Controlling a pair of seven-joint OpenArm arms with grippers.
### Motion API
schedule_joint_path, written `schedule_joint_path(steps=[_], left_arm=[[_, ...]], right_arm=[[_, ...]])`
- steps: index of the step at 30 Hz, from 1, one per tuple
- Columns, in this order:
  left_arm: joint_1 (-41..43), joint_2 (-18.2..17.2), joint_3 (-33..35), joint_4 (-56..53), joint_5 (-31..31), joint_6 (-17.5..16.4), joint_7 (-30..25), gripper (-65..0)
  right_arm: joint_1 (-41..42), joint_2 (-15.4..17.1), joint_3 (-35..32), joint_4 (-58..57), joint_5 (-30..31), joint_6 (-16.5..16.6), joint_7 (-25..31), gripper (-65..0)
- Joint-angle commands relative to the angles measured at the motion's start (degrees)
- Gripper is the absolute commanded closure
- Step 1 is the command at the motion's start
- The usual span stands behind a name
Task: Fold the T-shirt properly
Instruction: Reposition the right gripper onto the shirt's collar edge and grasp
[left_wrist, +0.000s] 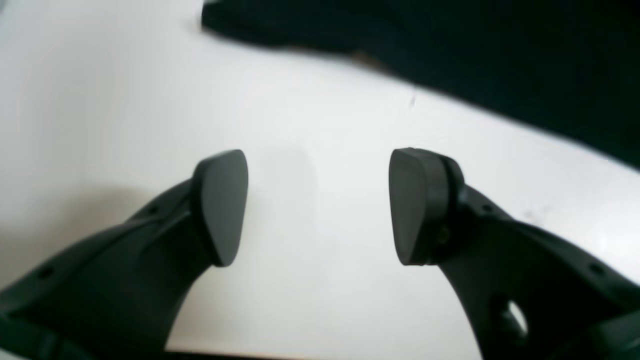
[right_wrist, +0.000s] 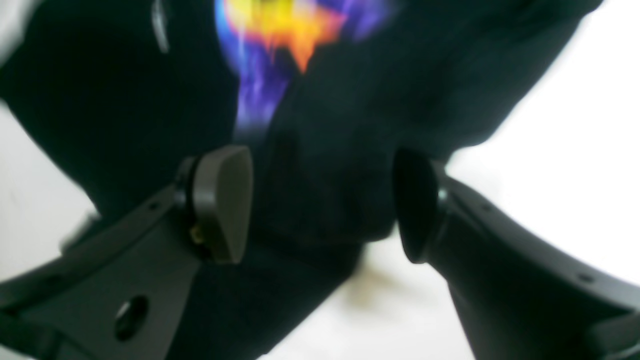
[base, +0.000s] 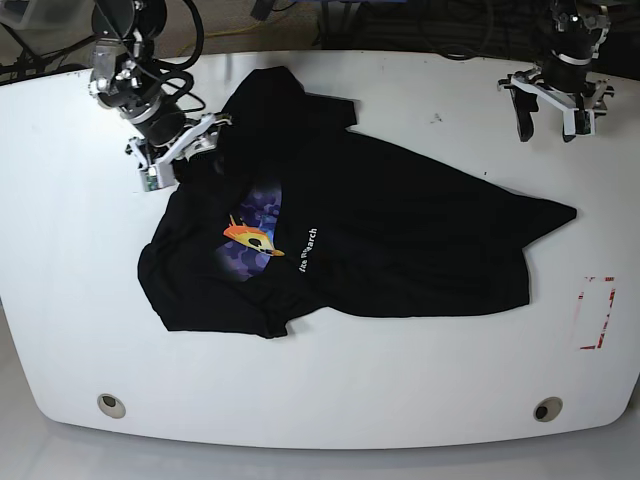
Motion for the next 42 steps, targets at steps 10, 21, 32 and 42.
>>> schedule_joint_path(steps=[10,21,32,42], left_arm=[[0.59,-0.44,0.74,0.95,-0.29,0.03,-0.96,-40.6],[0.59,-0.44,1.53,0.95,-0.29,0.12,-0.96,-40.4],[0.59,-0.44,1.53,0.95,-0.29,0.12,-0.96,-40.4],[0.59,-0.44,1.53,0.16,-0.29,0.12,-0.96,-40.4]], right_arm=[[4.99,-14.10,-2.82,2.10,-33.63,0.74,1.95,-42.3],[8.95,-18.24,-8.18,0.69,-46.90,-5.59,2.04,-42.2],[8.51,-15.34,-13.89,-2.65,-50.95,-17.81,2.04,-42.2],[8.33,-14.02,-13.54,-2.82,-50.95,-18.16,1.95,-42.2]])
